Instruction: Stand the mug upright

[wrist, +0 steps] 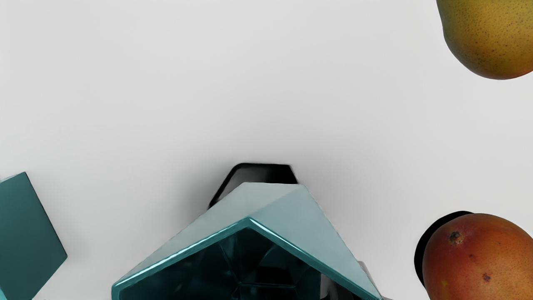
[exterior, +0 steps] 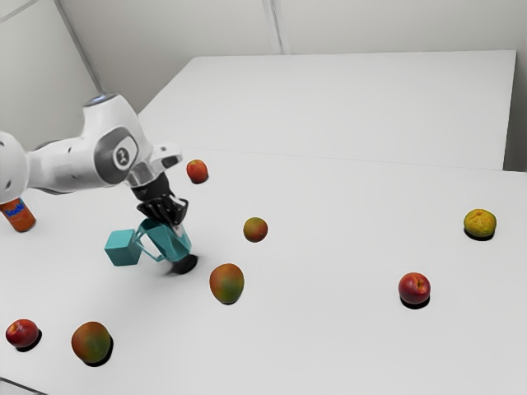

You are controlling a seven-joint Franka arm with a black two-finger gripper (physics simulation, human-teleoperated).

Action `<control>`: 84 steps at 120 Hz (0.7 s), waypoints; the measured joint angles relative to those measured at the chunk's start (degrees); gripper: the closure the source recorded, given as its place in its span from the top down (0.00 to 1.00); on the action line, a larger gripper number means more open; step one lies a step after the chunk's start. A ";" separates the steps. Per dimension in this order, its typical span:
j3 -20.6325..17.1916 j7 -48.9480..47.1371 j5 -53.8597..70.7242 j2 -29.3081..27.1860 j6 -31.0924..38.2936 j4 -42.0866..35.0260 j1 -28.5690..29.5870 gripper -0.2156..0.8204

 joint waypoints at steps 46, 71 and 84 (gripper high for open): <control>1.15 -12.83 6.75 0.04 3.51 -2.68 -4.29 0.03; 1.41 -17.35 8.68 0.56 3.63 -2.68 -4.49 0.03; 1.52 -19.29 9.04 1.34 3.65 -2.68 -4.43 0.03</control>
